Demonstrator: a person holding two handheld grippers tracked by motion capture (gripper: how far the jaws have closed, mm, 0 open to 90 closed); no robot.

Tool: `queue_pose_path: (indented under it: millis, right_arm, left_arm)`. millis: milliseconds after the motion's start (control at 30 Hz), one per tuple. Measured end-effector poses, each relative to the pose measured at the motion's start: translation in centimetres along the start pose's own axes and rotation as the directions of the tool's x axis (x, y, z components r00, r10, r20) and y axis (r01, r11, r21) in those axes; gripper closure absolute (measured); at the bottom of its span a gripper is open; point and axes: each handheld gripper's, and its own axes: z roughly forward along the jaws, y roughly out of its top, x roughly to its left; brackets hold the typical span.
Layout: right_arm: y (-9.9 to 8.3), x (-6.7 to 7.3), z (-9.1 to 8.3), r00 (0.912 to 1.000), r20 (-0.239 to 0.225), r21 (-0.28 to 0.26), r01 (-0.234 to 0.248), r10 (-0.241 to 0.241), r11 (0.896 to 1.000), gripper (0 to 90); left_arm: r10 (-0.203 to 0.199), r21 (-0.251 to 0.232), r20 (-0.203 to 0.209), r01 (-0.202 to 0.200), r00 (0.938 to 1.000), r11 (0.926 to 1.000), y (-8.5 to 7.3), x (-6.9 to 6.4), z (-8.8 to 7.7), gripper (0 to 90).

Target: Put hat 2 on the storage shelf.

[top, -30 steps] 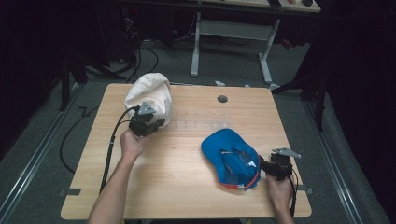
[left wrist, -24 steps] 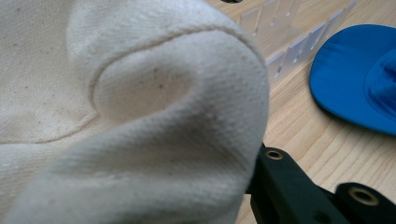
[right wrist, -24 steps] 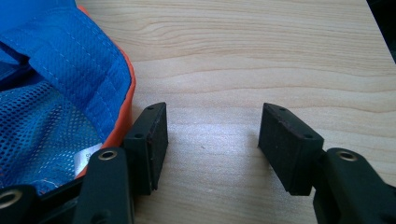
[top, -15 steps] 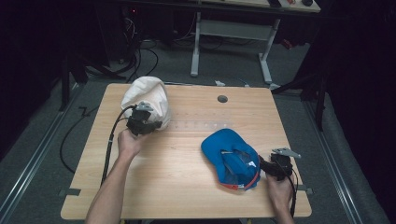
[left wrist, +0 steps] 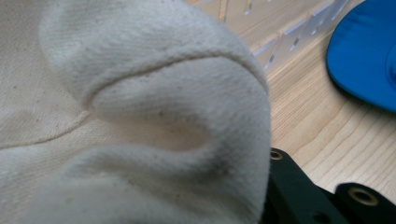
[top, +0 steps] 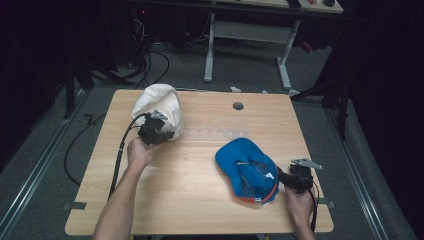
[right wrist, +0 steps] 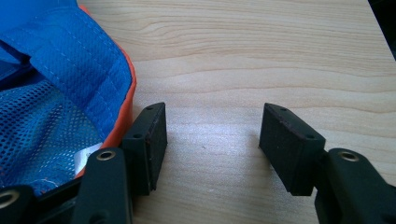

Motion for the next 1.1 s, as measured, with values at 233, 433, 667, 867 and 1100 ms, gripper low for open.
queue_pose_path:
  millis: [233,433,667,867,1100]
  right_arm:
    - [0.0,0.0,0.0,1.0,-0.001,0.001,-0.002,0.002,1.0,41.2]
    - [0.0,0.0,0.0,1.0,-0.001,0.001,-0.002,0.002,1.0,40.9]
    - [0.0,0.0,0.0,1.0,-0.001,0.001,-0.001,0.001,1.0,40.9]
    - [0.0,0.0,0.0,1.0,-0.002,0.0,0.001,-0.001,1.0,40.8]
    - [0.0,0.0,0.0,1.0,-0.002,0.0,0.001,-0.001,1.0,40.7]
  left_arm:
    - [0.012,-0.01,-0.033,-0.012,0.9994,0.9999,0.0,-0.4,-0.1,79.7]
    - [-0.031,-0.031,-0.051,0.03,0.9982,0.9991,-1.0,-0.1,-0.7,54.8]
    - [-0.053,-0.056,-0.05,0.05,0.9974,0.9972,-1.4,-0.6,-1.0,48.2]
    - [-0.072,-0.066,-0.051,0.069,0.9961,0.9954,-2.1,-1.0,-1.1,46.8]
    - [-0.082,-0.09,-0.052,0.077,0.9953,0.993,-2.9,-1.6,-1.8,46.2]
